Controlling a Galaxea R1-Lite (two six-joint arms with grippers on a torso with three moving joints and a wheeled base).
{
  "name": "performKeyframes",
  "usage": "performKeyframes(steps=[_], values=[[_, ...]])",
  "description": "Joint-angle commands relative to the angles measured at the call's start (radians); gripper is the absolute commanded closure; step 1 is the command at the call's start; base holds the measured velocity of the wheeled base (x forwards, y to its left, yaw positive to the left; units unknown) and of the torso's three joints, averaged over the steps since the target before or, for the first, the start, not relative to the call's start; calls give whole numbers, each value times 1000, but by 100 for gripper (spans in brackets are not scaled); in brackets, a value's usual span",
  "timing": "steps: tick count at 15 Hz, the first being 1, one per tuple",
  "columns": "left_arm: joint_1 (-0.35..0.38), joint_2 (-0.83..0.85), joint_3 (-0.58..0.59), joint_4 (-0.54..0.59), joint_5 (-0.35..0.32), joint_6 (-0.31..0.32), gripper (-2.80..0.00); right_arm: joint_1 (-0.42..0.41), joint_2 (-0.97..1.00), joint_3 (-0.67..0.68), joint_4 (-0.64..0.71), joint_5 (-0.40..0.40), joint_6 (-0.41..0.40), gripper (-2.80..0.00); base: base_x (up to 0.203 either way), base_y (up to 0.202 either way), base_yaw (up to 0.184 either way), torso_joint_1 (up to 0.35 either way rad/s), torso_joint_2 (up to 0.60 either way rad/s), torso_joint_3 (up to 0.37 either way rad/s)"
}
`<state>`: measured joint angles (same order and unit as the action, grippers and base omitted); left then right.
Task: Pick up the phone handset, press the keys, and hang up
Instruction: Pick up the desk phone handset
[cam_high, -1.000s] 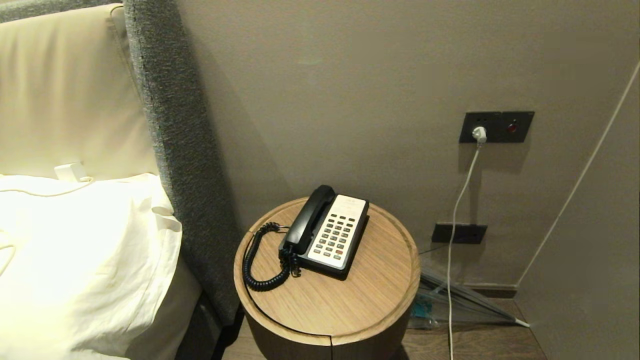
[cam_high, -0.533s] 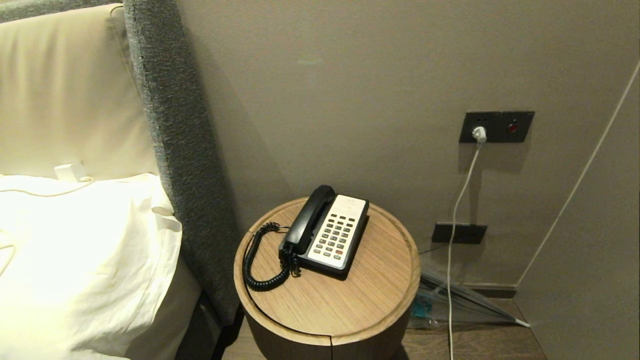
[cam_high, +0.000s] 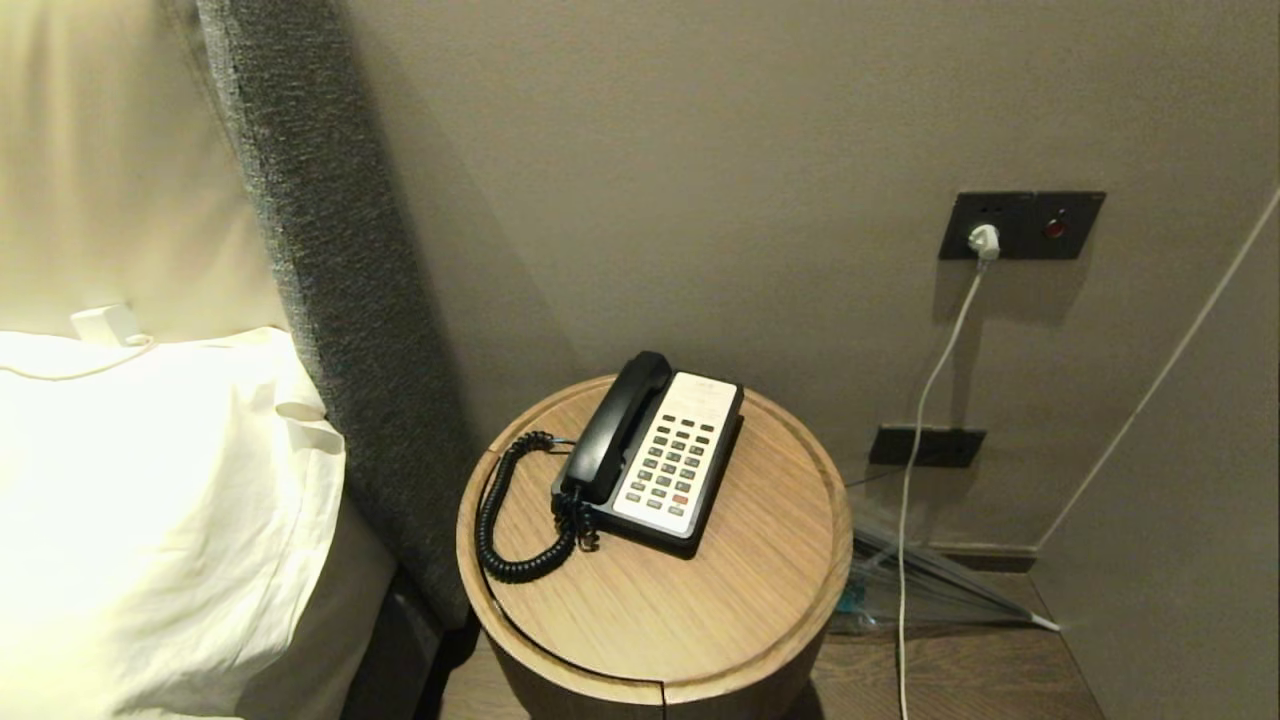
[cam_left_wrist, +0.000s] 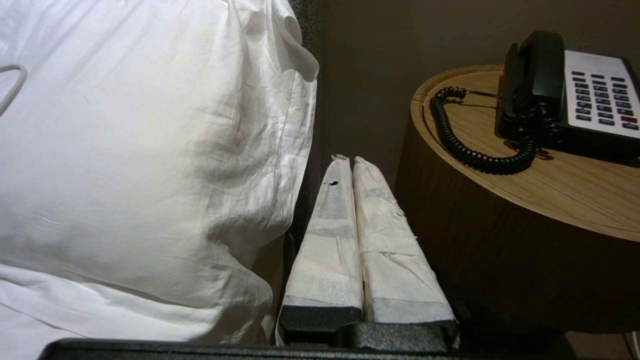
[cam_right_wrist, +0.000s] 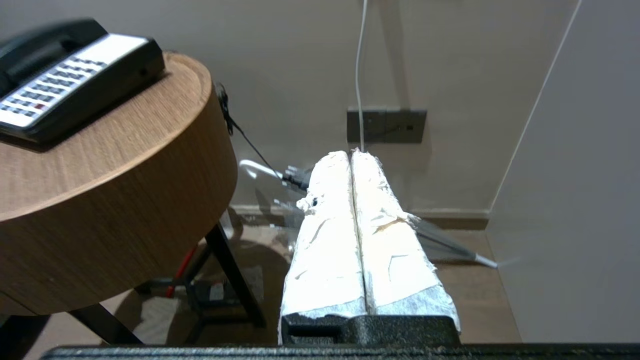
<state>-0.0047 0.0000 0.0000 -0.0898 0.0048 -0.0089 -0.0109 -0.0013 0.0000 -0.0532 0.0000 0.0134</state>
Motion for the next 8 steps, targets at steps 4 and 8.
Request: performKeyframes(steps=[4,8], values=[[0,0,40,-1,1,-1,0,0,1,20,0,0,0,0,0,0,0,2,3,-194],[0,0,40,-1,1,-2,0,0,0,20,0,0,0,0,0,0,0,2,1,-197]])
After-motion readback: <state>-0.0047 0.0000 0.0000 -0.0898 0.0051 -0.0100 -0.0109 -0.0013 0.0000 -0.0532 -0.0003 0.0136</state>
